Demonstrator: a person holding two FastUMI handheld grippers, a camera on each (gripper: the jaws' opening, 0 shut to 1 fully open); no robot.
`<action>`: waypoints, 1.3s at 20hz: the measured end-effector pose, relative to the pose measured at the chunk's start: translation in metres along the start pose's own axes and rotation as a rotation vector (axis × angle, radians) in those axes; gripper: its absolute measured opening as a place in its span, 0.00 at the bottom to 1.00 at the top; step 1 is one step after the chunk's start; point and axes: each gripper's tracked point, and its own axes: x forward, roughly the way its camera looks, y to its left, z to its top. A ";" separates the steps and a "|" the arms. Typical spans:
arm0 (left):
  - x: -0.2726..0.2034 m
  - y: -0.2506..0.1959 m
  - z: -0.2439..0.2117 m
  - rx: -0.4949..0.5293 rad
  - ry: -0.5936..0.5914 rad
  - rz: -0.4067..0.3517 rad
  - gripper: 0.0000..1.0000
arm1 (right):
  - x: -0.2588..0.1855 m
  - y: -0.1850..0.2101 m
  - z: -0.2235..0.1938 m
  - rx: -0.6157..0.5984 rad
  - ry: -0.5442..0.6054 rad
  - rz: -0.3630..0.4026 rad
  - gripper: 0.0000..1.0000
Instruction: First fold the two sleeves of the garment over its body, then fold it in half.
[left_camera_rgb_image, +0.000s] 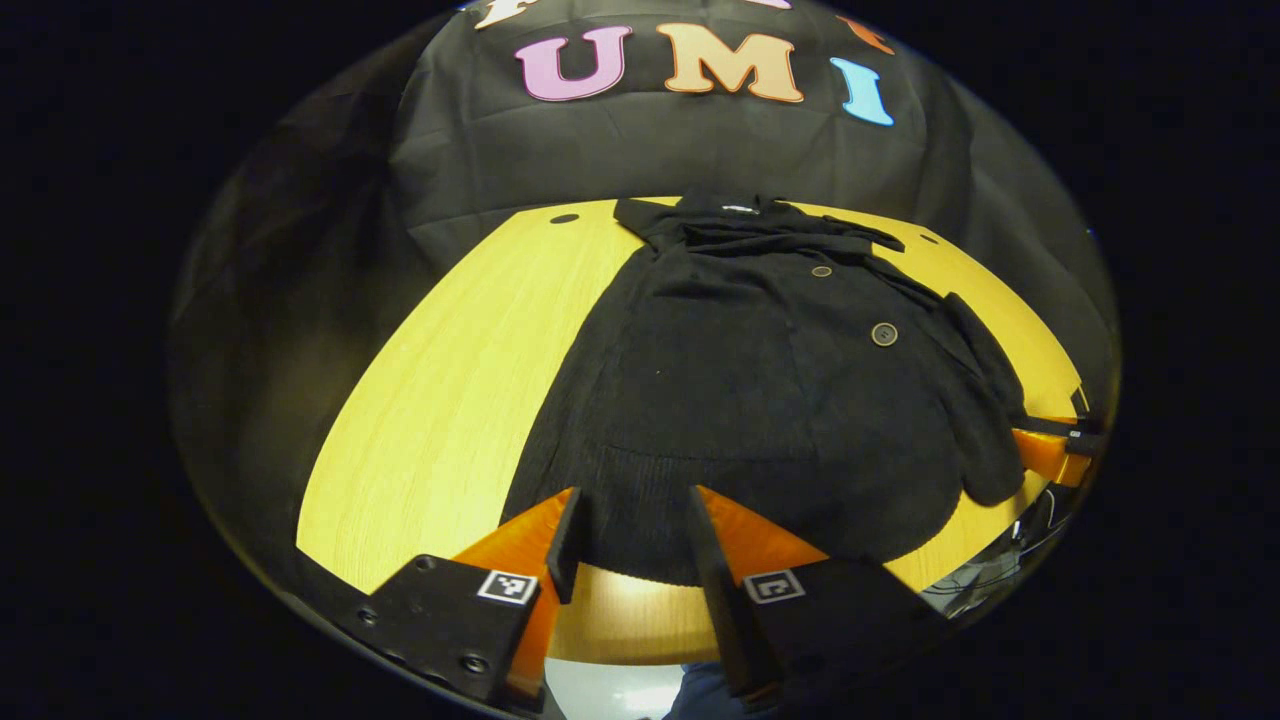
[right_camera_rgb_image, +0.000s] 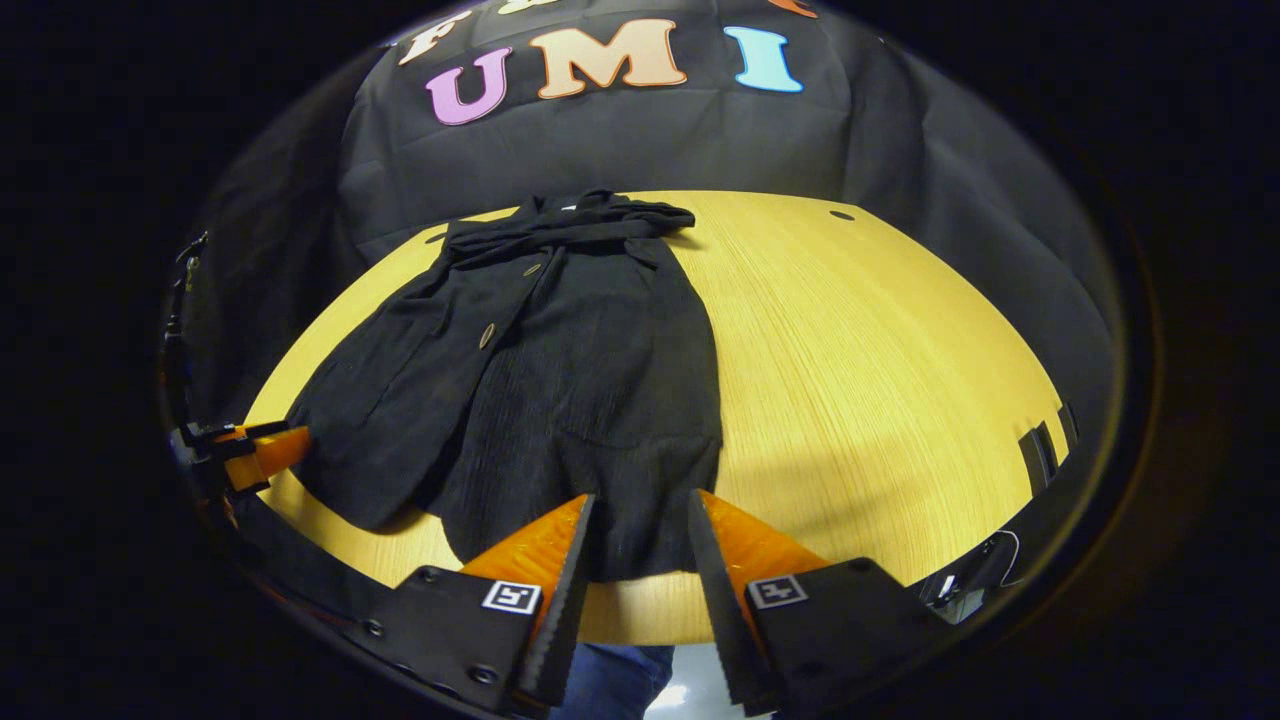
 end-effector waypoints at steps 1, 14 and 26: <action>-0.001 -0.004 -0.002 0.013 0.010 -0.022 0.47 | 0.001 0.002 -0.001 -0.002 0.006 -0.003 0.54; -0.005 -0.012 -0.007 0.039 0.023 -0.073 0.00 | -0.006 0.021 0.002 0.045 0.029 0.092 0.07; -0.018 0.001 0.023 -0.008 -0.039 -0.127 0.00 | -0.020 0.037 0.029 0.026 -0.037 0.090 0.02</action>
